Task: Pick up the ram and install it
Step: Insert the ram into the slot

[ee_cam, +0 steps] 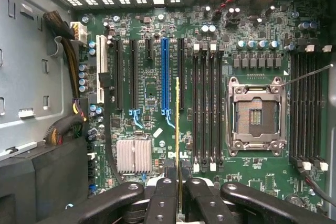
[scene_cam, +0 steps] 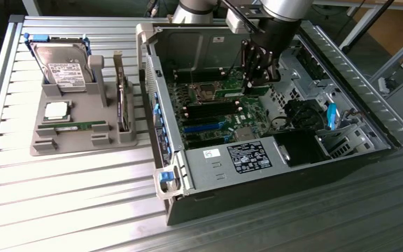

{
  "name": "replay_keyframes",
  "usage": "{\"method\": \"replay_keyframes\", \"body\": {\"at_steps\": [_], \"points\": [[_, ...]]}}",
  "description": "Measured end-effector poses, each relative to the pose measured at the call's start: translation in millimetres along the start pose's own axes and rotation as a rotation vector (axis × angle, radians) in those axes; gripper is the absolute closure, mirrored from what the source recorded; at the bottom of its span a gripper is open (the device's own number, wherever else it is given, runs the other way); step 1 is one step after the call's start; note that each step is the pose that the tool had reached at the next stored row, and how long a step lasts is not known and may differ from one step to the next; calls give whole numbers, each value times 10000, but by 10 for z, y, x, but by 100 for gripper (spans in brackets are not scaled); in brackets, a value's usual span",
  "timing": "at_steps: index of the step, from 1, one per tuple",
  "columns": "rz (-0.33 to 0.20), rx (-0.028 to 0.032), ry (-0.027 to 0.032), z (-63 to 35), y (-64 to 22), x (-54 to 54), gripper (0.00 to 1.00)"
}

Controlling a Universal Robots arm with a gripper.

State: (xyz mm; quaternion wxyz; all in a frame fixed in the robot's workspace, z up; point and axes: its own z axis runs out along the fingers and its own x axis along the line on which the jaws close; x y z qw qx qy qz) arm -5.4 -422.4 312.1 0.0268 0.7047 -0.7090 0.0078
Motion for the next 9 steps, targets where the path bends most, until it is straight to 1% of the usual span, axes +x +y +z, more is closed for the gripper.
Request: {"method": "replay_keyframes", "body": {"at_steps": [4,9], "points": [[1,2,-1,25,0,-1,88],[-1,0,-1,73,25,-4,88]]}}
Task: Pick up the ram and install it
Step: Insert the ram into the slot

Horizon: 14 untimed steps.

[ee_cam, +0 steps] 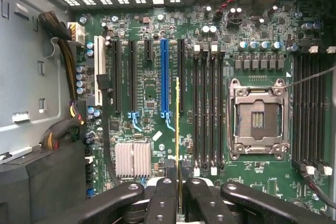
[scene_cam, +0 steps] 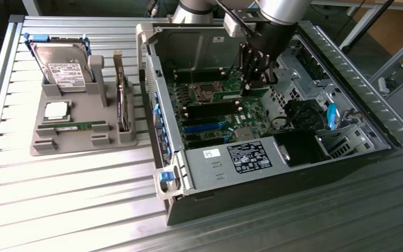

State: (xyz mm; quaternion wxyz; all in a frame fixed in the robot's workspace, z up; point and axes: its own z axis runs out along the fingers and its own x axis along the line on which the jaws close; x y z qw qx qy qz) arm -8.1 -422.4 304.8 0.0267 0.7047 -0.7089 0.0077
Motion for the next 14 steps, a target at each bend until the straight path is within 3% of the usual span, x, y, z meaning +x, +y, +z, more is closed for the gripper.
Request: {"method": "replay_keyframes", "body": {"at_steps": [14], "points": [[1,-1,2,97,16,-7,88]]}}
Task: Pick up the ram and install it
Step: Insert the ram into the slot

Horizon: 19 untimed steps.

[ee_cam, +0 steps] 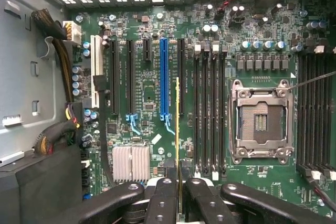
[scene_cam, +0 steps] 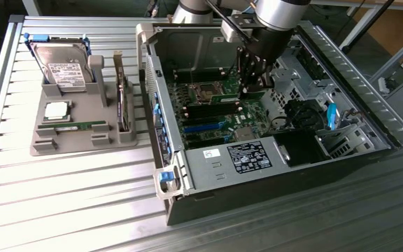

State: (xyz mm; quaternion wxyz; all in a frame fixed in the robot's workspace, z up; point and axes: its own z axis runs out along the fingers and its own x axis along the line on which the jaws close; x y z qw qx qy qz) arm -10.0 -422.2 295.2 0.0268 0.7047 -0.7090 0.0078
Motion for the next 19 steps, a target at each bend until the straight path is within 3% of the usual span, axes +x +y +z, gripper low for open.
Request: {"method": "replay_keyframes", "body": {"at_steps": [19], "points": [[0,1,-2,113,-3,-11,88]]}}
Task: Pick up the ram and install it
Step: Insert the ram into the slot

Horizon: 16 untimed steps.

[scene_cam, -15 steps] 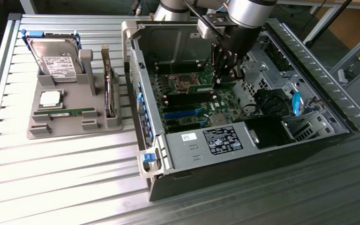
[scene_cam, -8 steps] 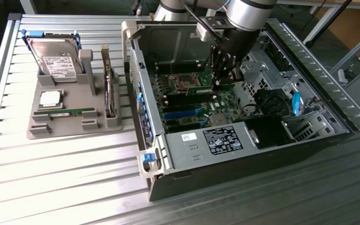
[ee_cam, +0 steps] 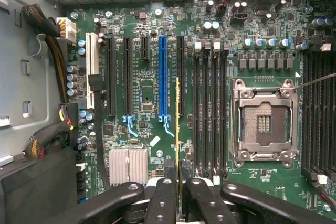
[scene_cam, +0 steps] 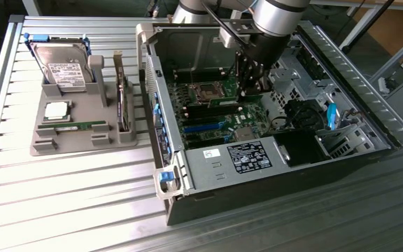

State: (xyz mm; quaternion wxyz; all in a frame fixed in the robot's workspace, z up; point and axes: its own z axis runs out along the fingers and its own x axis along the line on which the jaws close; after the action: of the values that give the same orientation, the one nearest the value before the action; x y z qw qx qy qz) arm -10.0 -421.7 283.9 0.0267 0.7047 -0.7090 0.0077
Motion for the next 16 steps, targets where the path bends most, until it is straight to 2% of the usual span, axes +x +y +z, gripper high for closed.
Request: {"method": "replay_keyframes", "body": {"at_steps": [7,16], "points": [[-1,0,-1,41,11,-4,88],[3,-1,1,107,105,-22,88]]}}
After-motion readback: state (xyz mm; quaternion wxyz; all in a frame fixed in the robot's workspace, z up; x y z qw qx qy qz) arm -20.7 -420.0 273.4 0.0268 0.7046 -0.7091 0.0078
